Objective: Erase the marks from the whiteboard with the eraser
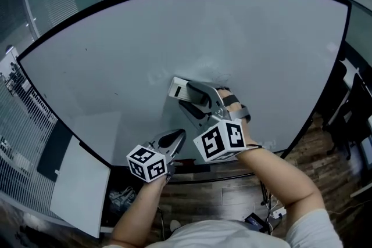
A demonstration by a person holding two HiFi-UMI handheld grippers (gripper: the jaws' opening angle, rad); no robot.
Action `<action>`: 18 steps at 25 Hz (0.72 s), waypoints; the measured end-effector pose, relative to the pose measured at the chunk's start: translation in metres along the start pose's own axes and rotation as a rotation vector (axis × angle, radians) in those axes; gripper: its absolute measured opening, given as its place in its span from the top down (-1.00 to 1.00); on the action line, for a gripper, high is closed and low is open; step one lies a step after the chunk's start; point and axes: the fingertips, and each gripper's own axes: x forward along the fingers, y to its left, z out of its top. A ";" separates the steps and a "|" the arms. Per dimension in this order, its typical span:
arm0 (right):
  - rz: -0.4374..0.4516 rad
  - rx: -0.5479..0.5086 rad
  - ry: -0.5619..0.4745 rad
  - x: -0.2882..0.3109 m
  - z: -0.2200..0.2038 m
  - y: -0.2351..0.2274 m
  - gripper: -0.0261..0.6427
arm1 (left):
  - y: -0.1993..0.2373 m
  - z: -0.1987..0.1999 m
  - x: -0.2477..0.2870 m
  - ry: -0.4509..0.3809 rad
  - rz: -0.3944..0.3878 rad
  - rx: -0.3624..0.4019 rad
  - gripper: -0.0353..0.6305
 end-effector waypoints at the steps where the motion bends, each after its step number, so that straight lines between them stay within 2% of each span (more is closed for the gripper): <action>1: -0.016 -0.015 -0.013 0.005 0.013 -0.010 0.23 | 0.005 0.001 -0.004 0.002 0.001 -0.001 0.87; 11: -0.201 -0.068 -0.109 0.046 0.121 -0.107 0.23 | 0.052 0.028 -0.052 -0.015 -0.011 0.016 0.88; 15: -0.254 -0.058 -0.120 0.055 0.139 -0.106 0.23 | 0.070 0.037 -0.073 -0.020 -0.012 0.029 0.87; 18: -0.246 -0.052 -0.114 0.068 0.141 -0.082 0.23 | 0.081 0.036 -0.085 -0.015 -0.020 0.030 0.87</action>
